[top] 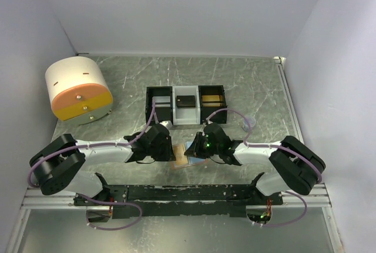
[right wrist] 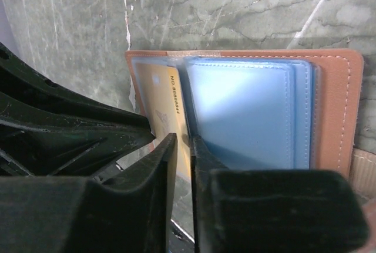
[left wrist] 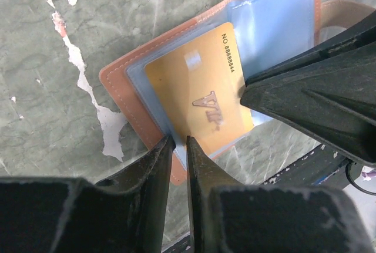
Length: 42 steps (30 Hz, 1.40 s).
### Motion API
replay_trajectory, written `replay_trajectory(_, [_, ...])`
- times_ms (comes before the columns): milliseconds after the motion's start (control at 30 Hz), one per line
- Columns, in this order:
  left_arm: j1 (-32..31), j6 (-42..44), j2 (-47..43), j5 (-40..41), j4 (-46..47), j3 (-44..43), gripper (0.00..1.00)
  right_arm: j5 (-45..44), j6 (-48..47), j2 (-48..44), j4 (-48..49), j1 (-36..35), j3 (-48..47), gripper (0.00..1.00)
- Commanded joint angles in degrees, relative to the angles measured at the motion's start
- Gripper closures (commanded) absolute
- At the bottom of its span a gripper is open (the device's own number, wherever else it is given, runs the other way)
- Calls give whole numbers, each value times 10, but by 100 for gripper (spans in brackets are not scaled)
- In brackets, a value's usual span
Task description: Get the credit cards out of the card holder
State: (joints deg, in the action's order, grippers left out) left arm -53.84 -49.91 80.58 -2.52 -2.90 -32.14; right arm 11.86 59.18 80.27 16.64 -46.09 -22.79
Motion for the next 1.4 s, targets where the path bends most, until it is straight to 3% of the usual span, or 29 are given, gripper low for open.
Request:
replay_trajectory(0, [-3,1,0,20,-24,12,72,-10,16,-5,18,-1,11,92])
replay_trajectory(200, [-4,-3,-10,37,-36,7,72,-81,30,-105,11,0,59,100])
replay_trajectory(367, [-4,-4,-18,35,-21,13,72,-62,-8,-96,-43,3,30,100])
replay_trajectory(633, [-4,-2,-9,29,-18,10,72,18,-47,-23,2,2,-3,78])
replay_trajectory(933, [-4,1,3,27,-20,4,72,38,-37,50,23,2,-9,75])
replay_trajectory(1067, [-4,4,8,27,-23,-1,73,71,-8,64,85,2,8,80])
replay_trajectory(1167, [-5,4,11,27,-24,-3,73,75,10,58,117,3,19,90])
replay_trajectory(1267, [-5,4,11,27,-26,-3,73,61,9,39,108,3,18,100])
replay_trajectory(1367, [-5,3,8,31,-31,-3,73,44,-3,8,77,2,14,100])
